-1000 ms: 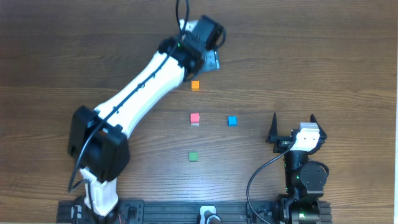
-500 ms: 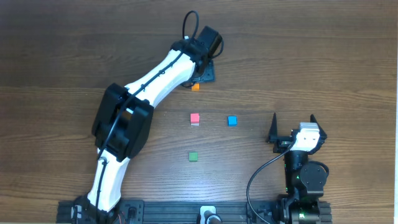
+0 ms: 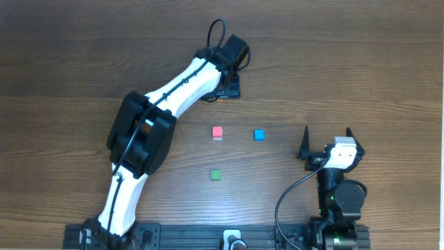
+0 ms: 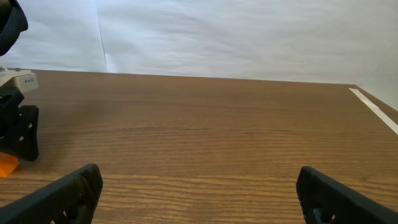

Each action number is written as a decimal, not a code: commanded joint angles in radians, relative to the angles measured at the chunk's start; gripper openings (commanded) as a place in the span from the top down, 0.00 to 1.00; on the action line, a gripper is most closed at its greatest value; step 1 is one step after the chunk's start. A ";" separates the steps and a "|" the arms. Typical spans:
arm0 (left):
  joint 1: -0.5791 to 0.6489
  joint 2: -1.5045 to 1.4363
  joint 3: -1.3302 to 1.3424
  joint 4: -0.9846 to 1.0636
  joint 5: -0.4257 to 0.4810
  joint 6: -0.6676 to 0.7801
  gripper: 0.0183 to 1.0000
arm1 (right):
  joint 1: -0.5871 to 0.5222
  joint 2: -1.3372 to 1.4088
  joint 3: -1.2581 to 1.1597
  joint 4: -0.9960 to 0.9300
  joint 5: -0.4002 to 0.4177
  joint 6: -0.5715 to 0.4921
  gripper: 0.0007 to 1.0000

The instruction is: Stack Cubes

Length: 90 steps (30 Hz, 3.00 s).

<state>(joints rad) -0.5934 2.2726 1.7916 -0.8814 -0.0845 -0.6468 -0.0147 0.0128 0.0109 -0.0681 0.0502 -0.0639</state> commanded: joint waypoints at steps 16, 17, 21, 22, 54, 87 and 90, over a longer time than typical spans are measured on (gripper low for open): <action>0.019 0.023 0.002 -0.033 0.032 0.012 0.53 | -0.005 -0.008 -0.006 -0.003 -0.008 -0.005 0.01; 0.019 0.024 0.002 -0.034 0.032 0.011 0.55 | -0.005 -0.008 -0.006 -0.003 -0.008 -0.005 0.01; 0.019 0.032 0.002 -0.043 0.035 0.011 0.62 | -0.005 -0.008 -0.006 -0.003 -0.008 -0.005 0.01; 0.019 0.032 0.002 -0.047 0.035 0.011 0.64 | -0.005 -0.008 -0.006 -0.003 -0.008 -0.005 0.01; -0.068 -0.381 -0.150 -0.151 -0.029 -0.110 0.98 | -0.005 -0.008 -0.006 -0.003 -0.008 -0.005 0.01; -0.180 -0.391 -0.408 -0.051 -0.024 -0.208 0.98 | -0.005 -0.008 -0.006 -0.003 -0.008 -0.005 0.01; -0.180 -0.391 -0.408 -0.055 -0.024 -0.215 0.98 | -0.005 -0.008 -0.006 -0.003 -0.008 -0.005 0.01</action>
<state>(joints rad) -0.7757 1.8740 1.3800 -0.9321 -0.1120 -0.8394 -0.0147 0.0128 0.0109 -0.0681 0.0502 -0.0639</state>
